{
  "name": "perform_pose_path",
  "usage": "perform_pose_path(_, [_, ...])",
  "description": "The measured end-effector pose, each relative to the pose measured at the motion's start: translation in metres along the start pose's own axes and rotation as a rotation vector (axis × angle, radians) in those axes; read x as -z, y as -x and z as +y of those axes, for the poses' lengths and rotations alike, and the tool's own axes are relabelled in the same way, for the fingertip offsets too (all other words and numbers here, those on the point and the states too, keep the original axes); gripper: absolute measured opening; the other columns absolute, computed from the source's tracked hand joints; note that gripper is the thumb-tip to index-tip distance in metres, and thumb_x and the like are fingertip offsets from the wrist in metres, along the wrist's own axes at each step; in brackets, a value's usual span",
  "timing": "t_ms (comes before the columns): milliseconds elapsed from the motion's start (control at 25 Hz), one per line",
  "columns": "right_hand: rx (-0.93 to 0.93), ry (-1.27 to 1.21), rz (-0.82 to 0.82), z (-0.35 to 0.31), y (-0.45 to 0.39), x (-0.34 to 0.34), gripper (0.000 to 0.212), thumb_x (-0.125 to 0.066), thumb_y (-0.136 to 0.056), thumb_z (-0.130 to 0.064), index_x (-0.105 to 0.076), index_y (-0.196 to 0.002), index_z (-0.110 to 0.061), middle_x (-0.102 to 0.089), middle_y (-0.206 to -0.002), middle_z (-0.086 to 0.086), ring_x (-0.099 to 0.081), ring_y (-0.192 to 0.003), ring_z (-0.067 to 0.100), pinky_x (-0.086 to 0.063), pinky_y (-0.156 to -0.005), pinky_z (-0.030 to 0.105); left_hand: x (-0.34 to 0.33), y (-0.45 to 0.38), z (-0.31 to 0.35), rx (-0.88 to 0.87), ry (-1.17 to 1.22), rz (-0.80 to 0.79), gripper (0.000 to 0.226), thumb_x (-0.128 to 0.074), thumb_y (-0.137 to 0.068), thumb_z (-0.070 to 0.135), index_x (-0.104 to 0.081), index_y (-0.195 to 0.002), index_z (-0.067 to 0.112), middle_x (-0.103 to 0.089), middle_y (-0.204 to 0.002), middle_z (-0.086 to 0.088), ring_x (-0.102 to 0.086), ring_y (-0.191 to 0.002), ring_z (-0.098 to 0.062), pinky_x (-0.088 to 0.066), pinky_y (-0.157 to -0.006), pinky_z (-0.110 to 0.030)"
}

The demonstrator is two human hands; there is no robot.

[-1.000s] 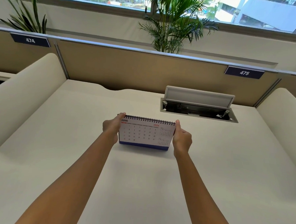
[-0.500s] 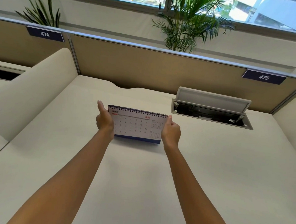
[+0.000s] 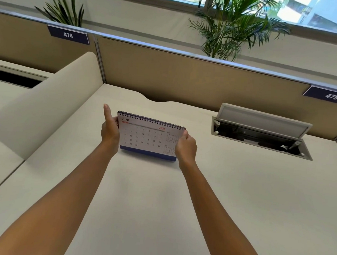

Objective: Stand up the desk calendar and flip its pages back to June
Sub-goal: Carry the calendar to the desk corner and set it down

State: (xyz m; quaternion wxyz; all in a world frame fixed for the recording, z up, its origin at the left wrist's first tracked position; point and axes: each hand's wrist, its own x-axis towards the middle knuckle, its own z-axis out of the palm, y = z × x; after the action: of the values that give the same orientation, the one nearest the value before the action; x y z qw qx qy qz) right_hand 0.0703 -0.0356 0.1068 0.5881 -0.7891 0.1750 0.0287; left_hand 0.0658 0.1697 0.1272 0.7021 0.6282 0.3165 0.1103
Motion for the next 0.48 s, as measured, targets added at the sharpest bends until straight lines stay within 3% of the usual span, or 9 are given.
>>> perform_pose_path(120, [0.014,-0.014,-0.020,-0.010,0.002,-0.023,0.036,-0.023,-0.109,-0.039,-0.053,-0.106,-0.020,-0.058,-0.093,-0.004,-0.056,-0.079,0.014,-0.045,-0.054,0.019,0.013,-0.020,0.002,-0.022,0.089,0.010,0.071,-0.016,-0.093,0.070,-0.068,-0.080,0.022,-0.073,-0.067,0.011,-0.060,-0.077,-0.009,-0.034,-0.061,-0.025])
perform_pose_path(280, [0.056,-0.032,-0.074,-0.022,0.007,-0.053,0.031,-0.025,-0.108,-0.040,-0.052,-0.107,-0.025,-0.061,-0.099,-0.004,-0.058,-0.081,0.013,-0.048,-0.057,0.020,0.040,-0.057,0.017,-0.027,0.134,-0.022,0.057,-0.013,-0.101,0.041,-0.060,-0.084,0.015,-0.068,-0.089,0.001,-0.053,-0.090,-0.015,-0.027,-0.093,-0.040])
perform_pose_path(480, [0.085,-0.056,-0.149,-0.031,0.016,-0.096,0.035,-0.023,-0.107,-0.044,-0.052,-0.114,-0.026,-0.063,-0.105,-0.001,-0.061,-0.085,0.014,-0.052,-0.060,0.022,0.066,-0.089,0.018,-0.051,0.101,0.033,0.039,-0.015,-0.101,0.027,-0.046,-0.077,0.020,-0.066,-0.089,0.003,-0.049,-0.096,-0.021,-0.023,-0.093,-0.043])
